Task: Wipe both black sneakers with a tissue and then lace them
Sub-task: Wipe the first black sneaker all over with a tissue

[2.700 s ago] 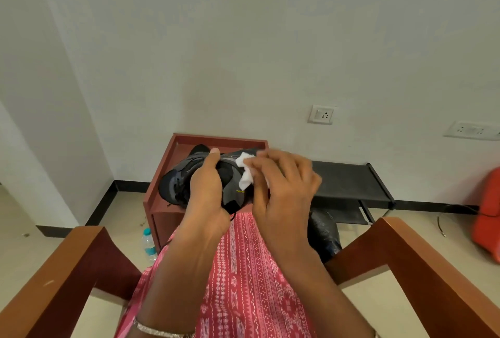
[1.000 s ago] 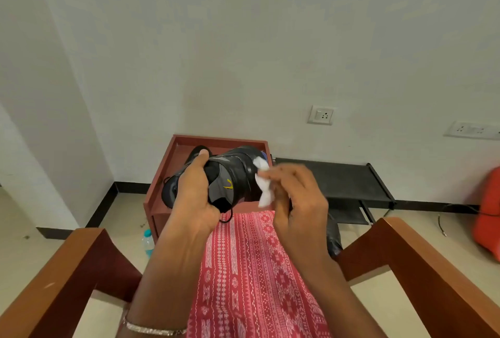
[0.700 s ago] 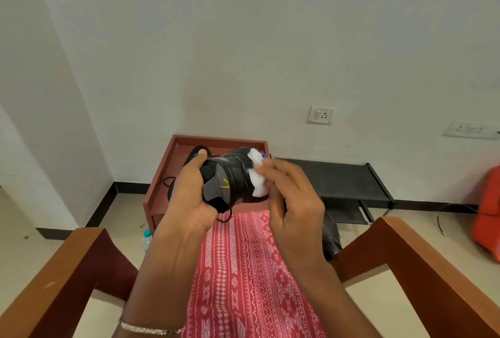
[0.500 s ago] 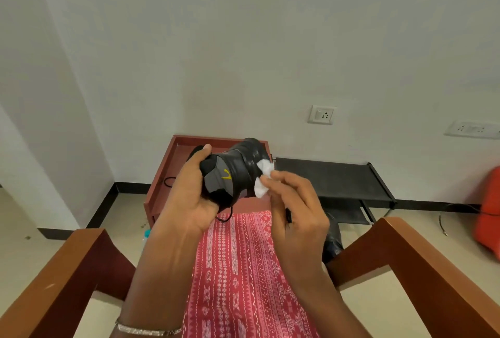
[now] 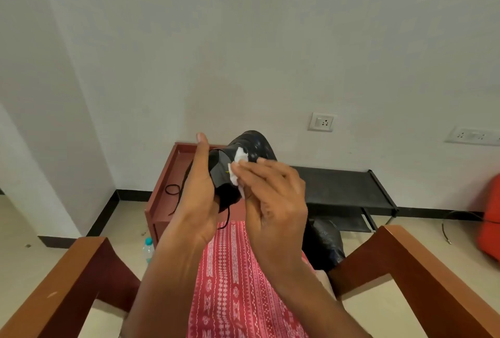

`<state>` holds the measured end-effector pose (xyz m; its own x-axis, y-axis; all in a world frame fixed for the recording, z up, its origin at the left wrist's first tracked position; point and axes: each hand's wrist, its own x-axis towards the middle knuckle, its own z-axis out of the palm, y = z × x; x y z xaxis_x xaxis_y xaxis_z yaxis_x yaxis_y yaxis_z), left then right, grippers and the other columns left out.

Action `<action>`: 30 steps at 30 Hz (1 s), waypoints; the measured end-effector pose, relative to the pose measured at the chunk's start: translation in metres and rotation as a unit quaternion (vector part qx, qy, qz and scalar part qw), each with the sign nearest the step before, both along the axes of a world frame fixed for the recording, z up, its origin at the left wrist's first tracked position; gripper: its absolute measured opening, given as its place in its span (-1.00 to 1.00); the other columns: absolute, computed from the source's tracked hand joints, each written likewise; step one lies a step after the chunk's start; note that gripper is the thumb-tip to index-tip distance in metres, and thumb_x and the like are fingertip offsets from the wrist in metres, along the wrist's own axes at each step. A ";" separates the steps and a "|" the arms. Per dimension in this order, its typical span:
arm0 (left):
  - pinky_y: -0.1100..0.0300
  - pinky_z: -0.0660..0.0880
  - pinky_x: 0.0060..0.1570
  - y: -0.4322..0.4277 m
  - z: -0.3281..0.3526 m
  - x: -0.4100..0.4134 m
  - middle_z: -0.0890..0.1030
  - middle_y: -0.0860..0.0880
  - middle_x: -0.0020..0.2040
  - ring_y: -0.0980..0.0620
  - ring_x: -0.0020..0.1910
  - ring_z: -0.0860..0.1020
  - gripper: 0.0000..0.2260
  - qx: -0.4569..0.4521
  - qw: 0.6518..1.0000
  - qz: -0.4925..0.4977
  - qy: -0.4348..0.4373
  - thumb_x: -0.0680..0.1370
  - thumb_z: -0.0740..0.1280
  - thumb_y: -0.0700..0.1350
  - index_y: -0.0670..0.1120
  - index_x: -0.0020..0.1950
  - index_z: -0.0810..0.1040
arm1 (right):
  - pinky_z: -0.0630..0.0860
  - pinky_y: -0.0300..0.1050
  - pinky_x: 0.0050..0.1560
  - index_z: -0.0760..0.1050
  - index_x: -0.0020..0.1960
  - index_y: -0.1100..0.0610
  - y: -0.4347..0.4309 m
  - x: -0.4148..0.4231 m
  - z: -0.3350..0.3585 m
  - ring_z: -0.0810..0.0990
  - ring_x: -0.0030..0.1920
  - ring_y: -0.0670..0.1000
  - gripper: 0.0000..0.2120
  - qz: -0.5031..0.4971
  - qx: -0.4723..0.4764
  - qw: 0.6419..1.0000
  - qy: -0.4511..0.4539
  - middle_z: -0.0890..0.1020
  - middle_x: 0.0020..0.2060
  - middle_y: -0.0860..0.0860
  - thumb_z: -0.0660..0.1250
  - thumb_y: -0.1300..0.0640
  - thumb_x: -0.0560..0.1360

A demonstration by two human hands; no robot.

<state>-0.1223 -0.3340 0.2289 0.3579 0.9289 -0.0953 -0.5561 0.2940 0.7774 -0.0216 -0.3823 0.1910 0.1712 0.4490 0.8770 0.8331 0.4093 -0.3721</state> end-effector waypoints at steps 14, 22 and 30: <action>0.02 0.48 0.24 0.002 -0.005 0.002 0.67 -0.21 0.17 -0.11 0.18 0.65 -0.31 0.003 1.000 -0.003 -0.024 0.58 0.04 0.36 -0.19 0.24 0.59 | 0.50 -0.23 0.09 0.64 0.18 0.13 0.001 0.005 0.004 0.55 0.09 -0.03 -0.72 0.021 -0.020 1.000 0.000 0.67 0.06 -0.04 0.40 0.36 0.52; -0.09 0.46 0.31 0.009 -0.008 0.000 0.62 -0.23 0.24 -0.15 0.25 0.60 -0.19 -0.004 0.999 -0.010 -0.046 0.52 0.10 0.43 -0.22 0.41 0.47 | 0.58 -0.07 0.15 0.65 0.14 0.17 -0.012 -0.003 0.014 0.63 0.12 -0.05 -0.79 0.117 -0.026 0.991 0.059 0.68 0.05 -0.01 0.41 0.35 0.53; 0.07 0.34 0.41 0.009 -0.006 -0.004 0.46 -0.22 0.03 -0.11 0.12 0.47 -0.23 -0.013 0.993 -0.033 -0.114 0.41 0.28 0.48 -0.18 0.23 0.48 | 0.52 -0.14 0.19 0.67 0.06 0.27 -0.002 -0.009 -0.003 0.60 0.10 0.07 -0.78 0.086 0.001 0.995 -0.058 0.68 0.06 0.09 0.25 0.25 0.62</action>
<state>-0.1259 -0.3254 0.2233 0.4322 0.9013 -0.0289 -0.6960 0.3538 0.6248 -0.0310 -0.3838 0.1877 -0.0106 0.4612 0.8872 0.7873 0.5509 -0.2769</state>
